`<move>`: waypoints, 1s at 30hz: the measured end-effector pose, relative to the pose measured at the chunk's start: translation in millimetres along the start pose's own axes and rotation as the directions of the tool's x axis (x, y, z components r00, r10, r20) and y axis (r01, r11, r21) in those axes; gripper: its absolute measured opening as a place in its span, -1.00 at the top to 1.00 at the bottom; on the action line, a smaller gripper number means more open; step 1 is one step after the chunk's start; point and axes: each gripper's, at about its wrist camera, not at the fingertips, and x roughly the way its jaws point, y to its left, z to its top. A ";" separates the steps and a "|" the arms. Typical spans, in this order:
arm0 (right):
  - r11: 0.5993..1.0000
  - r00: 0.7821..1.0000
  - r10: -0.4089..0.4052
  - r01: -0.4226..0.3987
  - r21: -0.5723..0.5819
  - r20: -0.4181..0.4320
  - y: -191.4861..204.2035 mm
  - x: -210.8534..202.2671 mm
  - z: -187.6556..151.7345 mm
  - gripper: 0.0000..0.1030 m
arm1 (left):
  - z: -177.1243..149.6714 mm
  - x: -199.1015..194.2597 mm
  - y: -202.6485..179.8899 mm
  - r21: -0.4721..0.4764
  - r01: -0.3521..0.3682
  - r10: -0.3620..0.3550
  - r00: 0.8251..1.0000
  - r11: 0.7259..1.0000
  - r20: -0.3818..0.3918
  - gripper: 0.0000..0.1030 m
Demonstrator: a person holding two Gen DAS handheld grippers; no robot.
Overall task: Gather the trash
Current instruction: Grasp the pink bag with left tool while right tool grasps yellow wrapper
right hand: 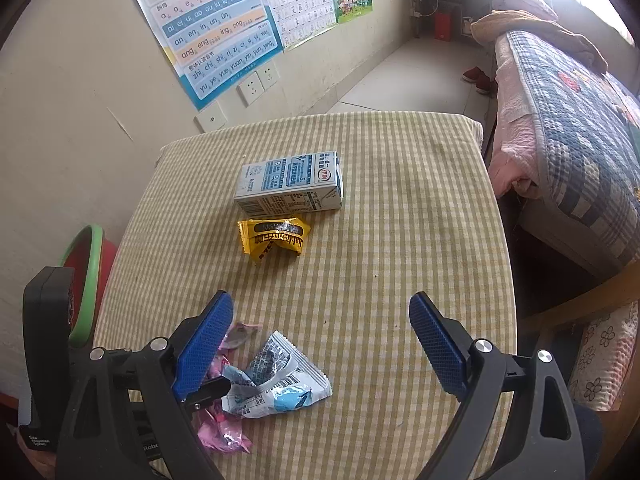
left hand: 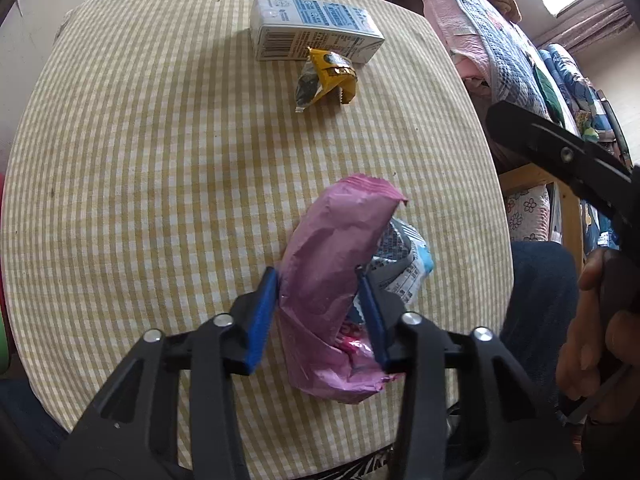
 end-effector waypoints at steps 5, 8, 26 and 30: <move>1.000 1.000 0.014 -0.014 -0.013 -0.012 8.5 12.6 3.4 -0.69 | 2.6 -13.0 13.4 -0.024 0.001 0.000 0.999 1.000 0.036 0.52; 0.999 0.999 0.030 -0.030 -0.020 -0.018 17.1 21.6 7.8 -0.69 | 3.0 -21.7 27.0 -0.053 0.007 -0.004 0.998 0.999 0.055 0.53; 0.999 0.997 0.004 -0.008 -0.054 -0.074 43.8 91.7 37.7 -0.30 | 5.4 -50.9 89.7 -0.143 -0.030 0.045 0.993 0.989 0.105 0.56; 0.999 0.993 -0.001 -0.005 -0.052 -0.116 42.7 103.2 38.5 0.17 | 6.4 -51.6 93.3 -0.146 -0.037 0.053 0.993 0.989 0.105 0.56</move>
